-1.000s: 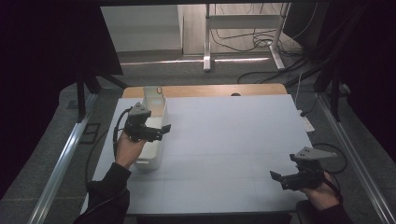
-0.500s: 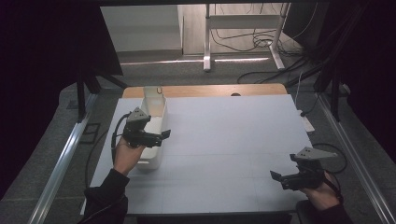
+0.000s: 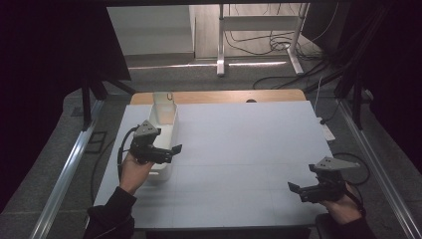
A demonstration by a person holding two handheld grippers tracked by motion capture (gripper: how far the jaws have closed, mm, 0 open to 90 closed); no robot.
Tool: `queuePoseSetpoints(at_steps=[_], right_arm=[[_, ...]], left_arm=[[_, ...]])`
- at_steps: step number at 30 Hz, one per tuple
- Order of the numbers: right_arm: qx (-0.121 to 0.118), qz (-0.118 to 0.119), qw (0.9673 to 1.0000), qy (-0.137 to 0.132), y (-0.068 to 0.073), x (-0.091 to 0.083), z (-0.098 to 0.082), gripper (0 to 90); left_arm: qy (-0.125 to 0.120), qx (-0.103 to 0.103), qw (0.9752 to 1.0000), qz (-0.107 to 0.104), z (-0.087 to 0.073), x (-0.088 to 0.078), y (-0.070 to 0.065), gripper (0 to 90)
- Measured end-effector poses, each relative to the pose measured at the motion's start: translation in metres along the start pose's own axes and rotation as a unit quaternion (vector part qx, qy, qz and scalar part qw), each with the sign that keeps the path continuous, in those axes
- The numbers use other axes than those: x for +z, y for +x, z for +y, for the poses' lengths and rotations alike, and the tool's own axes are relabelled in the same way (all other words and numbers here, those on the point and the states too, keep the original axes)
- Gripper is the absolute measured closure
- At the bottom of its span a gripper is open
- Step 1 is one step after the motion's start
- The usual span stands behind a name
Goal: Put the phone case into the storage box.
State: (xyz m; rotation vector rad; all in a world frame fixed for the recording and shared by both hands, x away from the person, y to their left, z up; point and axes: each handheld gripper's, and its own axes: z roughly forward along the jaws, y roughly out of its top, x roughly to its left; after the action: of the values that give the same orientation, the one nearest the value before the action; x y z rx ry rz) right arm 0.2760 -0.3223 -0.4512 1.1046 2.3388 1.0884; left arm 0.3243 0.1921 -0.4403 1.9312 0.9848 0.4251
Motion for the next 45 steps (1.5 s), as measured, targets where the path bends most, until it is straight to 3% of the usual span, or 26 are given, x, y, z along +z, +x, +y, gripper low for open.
queuePoseSetpoints(at_steps=[16, 31, 45], right_arm=[[0.004, -0.003, 1.0000, -0.001, 0.000, -0.001, 0.000, 0.0], [0.004, -0.005, 1.0000, -0.001, 0.000, -0.001, 0.000, 0.0], [0.004, -0.009, 0.9999, -0.001, 0.000, -0.001, 0.000, 0.0]], left_arm=[[-0.005, 0.002, 1.0000, -0.002, -0.009, -0.016, -0.011, 0.0], [-0.011, -0.008, 0.9999, 0.000, -0.021, -0.032, -0.015, 0.0], [-0.017, -0.012, 0.9997, 0.016, -0.033, -0.048, -0.016, 0.0]])
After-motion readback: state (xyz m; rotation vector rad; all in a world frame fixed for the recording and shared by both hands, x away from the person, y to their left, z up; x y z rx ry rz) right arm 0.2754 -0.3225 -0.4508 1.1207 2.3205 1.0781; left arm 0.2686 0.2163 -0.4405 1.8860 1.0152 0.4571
